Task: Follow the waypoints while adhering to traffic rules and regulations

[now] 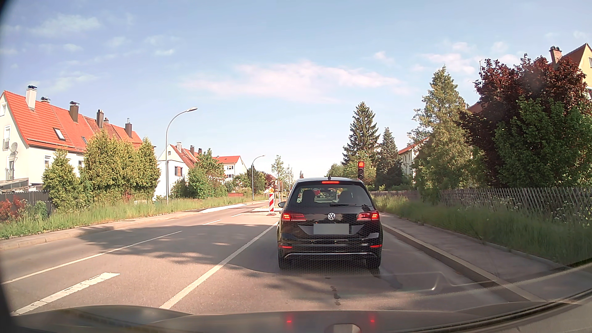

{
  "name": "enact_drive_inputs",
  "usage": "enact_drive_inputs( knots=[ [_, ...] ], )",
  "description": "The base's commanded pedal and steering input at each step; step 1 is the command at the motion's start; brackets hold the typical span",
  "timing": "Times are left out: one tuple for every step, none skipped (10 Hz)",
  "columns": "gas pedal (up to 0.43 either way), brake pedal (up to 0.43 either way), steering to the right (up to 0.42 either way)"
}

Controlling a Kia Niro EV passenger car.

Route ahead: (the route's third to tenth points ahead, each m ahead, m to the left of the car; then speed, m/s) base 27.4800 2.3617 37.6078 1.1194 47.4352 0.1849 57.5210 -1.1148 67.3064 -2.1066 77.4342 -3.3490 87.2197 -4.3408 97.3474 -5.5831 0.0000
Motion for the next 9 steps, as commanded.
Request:
enact_drive_inputs(
  knots=[
    [0.0, 0.238, -0.021],
    [0.0, 0.244, -0.021],
    [0.0, 0.244, -0.021],
    [0.0, 0.244, -0.021],
    [0.0, 0.244, -0.021],
    [0.0, 0.244, -0.021],
    [0.0, 0.244, -0.021],
    [0.0, 0.244, -0.021],
    [0.0, 0.244, -0.021]
  ],
)
